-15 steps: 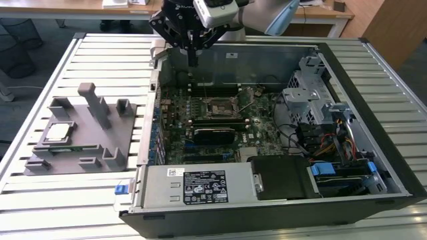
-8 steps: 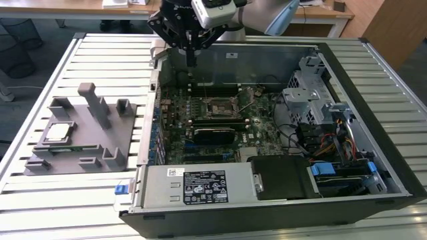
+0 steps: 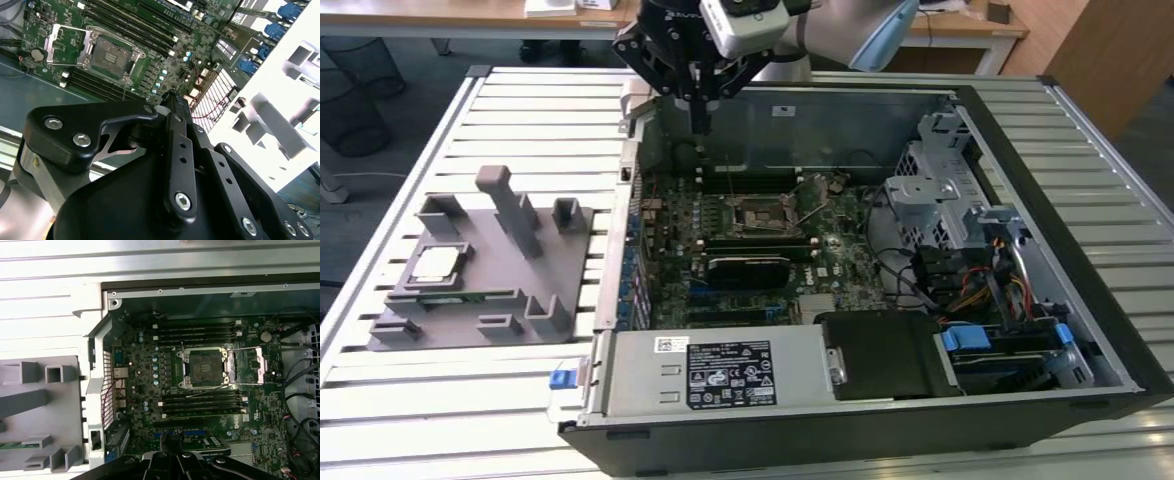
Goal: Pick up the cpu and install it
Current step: 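Reach for the cpu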
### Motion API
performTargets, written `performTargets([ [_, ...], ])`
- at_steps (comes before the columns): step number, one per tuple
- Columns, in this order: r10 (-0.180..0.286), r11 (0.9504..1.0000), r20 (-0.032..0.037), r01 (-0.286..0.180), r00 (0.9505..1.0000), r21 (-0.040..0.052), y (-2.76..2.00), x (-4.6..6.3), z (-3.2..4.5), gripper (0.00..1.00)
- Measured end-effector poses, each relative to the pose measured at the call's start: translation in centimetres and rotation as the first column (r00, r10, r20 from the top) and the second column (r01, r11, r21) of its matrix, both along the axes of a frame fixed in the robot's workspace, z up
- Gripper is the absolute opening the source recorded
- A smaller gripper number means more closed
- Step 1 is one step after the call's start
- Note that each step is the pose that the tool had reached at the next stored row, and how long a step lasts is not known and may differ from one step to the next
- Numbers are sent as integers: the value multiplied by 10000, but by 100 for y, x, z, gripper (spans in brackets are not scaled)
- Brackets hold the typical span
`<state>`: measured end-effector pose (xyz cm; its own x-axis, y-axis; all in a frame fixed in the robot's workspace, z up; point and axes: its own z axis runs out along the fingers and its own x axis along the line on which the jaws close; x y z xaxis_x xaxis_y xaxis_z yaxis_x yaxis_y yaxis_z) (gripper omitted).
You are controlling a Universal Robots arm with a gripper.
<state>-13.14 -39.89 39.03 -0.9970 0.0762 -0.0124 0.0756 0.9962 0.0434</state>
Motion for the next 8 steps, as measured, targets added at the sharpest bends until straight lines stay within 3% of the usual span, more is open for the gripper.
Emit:
performTargets([
  [8, -1, 10000, -27, 1, 10000, 0, 0, -15, -6, 11],
])
